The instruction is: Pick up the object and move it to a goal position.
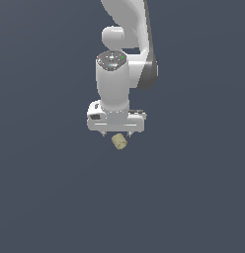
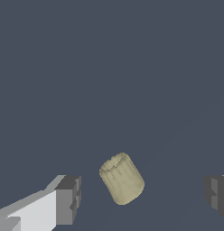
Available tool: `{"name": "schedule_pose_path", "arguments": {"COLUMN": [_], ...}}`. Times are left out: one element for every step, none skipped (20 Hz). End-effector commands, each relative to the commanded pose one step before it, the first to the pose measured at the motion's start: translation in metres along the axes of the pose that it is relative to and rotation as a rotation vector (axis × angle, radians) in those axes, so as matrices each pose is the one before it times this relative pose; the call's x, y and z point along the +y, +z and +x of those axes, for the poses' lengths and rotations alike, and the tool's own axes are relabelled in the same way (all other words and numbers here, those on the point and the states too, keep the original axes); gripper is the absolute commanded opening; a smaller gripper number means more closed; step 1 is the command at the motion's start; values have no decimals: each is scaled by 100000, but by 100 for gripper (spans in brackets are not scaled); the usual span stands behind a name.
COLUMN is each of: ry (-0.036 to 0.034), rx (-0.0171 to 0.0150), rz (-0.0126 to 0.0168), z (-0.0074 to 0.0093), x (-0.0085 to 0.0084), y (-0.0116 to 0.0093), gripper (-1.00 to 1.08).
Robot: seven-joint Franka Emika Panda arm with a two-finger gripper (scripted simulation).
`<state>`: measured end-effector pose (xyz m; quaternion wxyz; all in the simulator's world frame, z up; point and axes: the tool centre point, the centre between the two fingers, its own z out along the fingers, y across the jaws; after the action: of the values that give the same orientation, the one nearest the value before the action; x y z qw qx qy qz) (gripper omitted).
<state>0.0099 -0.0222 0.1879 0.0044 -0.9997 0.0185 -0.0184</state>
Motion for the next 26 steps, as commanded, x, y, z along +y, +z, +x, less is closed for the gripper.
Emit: {"name": "schedule_pose_path", "arguments": {"ry": [0, 25, 106, 181, 279, 401, 446, 456, 459, 447, 366, 189, -60, -224, -354, -476, -600, -741, -878, -1019, -1165, -1337, -1512, -1670, -1821, -1976], "rx": [0, 62, 243, 395, 561, 715, 685, 590, 490, 374, 217, 47, -74, -102, -104, -98, -98, -104, -113, -128, -154, -191, -228, -253, -268, -286], "rz": [0, 19, 79, 127, 177, 220, 207, 176, 147, 115, 72, 20, -22, -36, -42, -45, -49, -55, -61, -68, -76, -85, -93, -95, -94, -91], "z": [0, 23, 58, 102, 150, 195, 191, 171, 148, 123, 82, 26, -20, -44, -55, -64, -75, -88, -103, -119, -138, -162, -186, -206, -224, -242], "x": [1, 28, 106, 174, 247, 313, 296, 252, 205, 152, 81, 15, -34, -36, -30, -23, -14, -15, -12, -15, -22, -35, -49, -60, -67, -77], "y": [0, -10, -70, -110, -157, -207, -211, -195, -177, -152, -107, -43, 26, 59, 84, 104, 126, 152, 177, 205, 234, 270, 306, 336, 363, 390], "gripper": [100, 100, 100, 100, 100, 100, 100, 100, 100, 100, 100, 100, 100, 100, 100, 100, 100, 100, 100, 100, 100, 100, 100, 100, 100, 100]}}
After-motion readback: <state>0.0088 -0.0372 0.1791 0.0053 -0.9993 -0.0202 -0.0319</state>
